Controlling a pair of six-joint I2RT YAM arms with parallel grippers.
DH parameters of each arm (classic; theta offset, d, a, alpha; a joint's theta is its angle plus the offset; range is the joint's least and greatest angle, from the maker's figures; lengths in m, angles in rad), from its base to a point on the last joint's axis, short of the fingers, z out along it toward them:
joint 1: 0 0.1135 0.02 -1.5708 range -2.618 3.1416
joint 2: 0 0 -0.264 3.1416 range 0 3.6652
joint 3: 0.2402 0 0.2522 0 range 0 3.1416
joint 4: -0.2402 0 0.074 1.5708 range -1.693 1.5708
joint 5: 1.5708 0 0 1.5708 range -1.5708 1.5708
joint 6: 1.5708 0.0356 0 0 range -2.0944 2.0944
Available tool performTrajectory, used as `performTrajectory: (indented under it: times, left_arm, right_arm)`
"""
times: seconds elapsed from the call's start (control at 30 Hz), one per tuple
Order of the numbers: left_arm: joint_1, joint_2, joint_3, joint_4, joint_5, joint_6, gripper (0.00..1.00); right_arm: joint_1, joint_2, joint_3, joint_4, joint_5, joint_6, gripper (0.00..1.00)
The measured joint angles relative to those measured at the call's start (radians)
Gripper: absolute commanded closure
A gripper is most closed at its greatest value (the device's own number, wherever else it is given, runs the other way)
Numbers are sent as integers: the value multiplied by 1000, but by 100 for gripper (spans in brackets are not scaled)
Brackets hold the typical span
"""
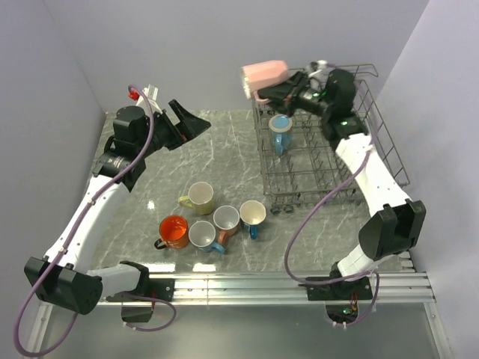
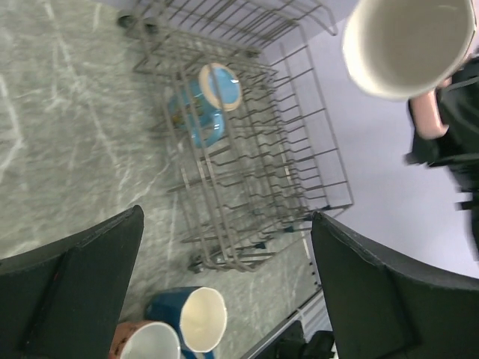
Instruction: Load the cups into the dish rack
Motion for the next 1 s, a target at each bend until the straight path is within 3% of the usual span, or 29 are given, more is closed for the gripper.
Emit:
performTrajectory:
  times: [0.13,0.23,0.4,0.63,1.0]
  left_arm:
    - [6,11,0,-44,-28,23,1]
    - [8,13,0,-64,-44,40,2]
    - [8,13,-13,-77,-50,57,1]
    - [8,17,-24,-111,-44,70,1]
    - [8,18,-24,-186,-42,97,1]
  right_arm:
    - [-99,5,130,-338,102,-275,100]
    - [-123,28,248,-604,283,-505,100]
    - [-117,34,220,-859,522,-750,100]
    - [-78,133,75,-983,703,-876,100]
    - [-2,208,0,-971,763,-898,100]
